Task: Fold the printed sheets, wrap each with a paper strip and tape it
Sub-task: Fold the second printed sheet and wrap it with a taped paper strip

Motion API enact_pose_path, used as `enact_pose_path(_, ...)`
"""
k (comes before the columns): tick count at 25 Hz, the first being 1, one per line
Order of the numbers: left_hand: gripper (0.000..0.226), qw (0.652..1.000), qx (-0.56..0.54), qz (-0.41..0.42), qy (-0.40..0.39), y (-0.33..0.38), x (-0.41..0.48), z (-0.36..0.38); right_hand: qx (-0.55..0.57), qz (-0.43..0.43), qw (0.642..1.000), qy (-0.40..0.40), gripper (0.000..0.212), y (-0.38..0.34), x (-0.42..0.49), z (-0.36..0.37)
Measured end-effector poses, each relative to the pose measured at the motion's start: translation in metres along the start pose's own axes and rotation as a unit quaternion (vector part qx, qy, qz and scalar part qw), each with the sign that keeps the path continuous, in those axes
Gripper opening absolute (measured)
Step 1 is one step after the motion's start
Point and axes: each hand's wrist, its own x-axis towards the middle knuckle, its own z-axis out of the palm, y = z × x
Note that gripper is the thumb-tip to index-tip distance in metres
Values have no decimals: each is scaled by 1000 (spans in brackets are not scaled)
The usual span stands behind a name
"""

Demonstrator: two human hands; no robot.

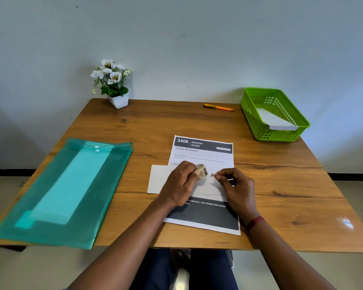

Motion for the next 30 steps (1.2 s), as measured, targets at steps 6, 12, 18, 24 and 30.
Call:
enact_pose_path(6,16,992,45,-32,111,-10,35,-35,7,27,999,-21,19,0,1,0)
enact_pose_path(12,24,958,195,-125,169,-51,79,-83,-5,14,1000,-12,10,-7,-2,-2)
enact_pose_path(18,33,956,200,-184,116,-85,104,-96,-42,5,999,-1,26,2,2,-4)
enact_pose_path(24,52,963,200,-160,78,-96,111,-97,-42,8,999,23,36,17,4,-7)
enact_pose_path(30,54,959,203,-138,141,-64,74,-79,26,52,996,73,32,18,8,-9)
